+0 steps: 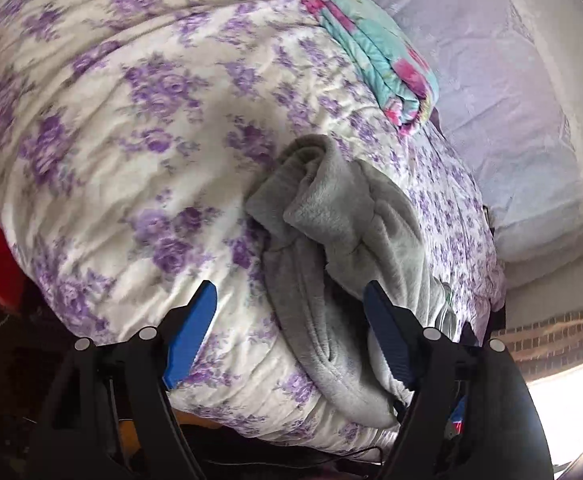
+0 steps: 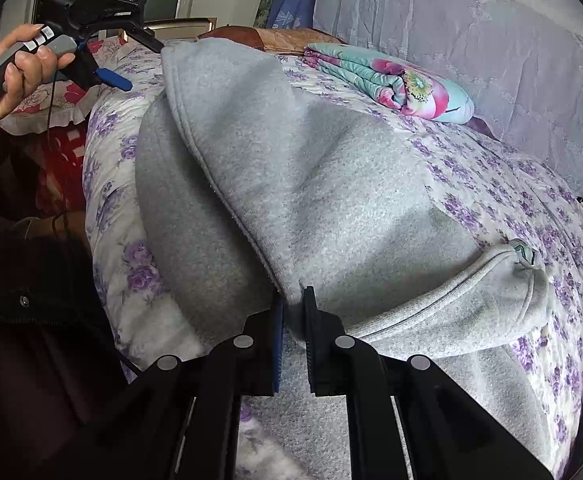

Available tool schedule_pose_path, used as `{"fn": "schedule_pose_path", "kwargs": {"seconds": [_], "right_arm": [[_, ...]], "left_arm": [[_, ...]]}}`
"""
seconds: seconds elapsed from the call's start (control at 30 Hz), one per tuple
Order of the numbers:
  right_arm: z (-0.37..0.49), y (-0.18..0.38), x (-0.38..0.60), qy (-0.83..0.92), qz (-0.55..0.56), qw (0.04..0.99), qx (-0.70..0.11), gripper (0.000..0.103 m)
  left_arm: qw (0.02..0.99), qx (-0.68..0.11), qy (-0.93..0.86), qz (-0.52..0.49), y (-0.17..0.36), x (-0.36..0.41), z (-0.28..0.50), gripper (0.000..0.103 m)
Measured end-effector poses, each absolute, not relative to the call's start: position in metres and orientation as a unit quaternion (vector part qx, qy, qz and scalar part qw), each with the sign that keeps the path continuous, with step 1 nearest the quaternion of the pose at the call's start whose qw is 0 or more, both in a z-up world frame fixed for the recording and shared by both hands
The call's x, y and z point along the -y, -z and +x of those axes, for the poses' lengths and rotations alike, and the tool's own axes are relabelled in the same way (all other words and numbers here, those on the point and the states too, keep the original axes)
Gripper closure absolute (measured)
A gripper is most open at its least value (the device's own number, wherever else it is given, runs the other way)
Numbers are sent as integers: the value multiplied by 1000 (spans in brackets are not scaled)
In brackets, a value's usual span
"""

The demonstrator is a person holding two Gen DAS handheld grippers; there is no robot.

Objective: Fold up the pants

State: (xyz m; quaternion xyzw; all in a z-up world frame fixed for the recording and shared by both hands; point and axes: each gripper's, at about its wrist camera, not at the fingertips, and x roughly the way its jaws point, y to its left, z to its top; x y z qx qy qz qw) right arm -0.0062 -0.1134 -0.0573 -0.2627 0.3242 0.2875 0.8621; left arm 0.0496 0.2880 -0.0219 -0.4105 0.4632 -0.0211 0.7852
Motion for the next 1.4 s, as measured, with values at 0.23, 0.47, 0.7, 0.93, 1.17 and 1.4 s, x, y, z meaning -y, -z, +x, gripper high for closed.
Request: {"fn": "schedule_pose_path", "kwargs": {"seconds": [0.23, 0.47, 0.7, 0.93, 1.17, 1.4], "right_arm": [[-5, 60, 113, -290, -258, 862, -325, 91], [-6, 55, 116, -282, -238, 873, -319, 93], [-14, 53, 114, -282, -258, 862, -334, 91], [-15, 50, 120, -294, -217, 868, -337, 95], [-29, 34, 106, -298, -270, 859, -318, 95], [-31, 34, 115, -264, -285, 868, -309, 29]], "left_arm": [[813, -446, 39, -373, 1, -259, 60, 23], [822, -448, 41, -349, 6, -235, 101, 69], [839, -472, 4, -271, 23, -231, 97, 72], [856, -463, 1, -230, 23, -232, 77, 71], [862, -463, -10, -204, 21, -230, 79, 66], [862, -472, -3, -183, 12, -234, 57, 56]]}}
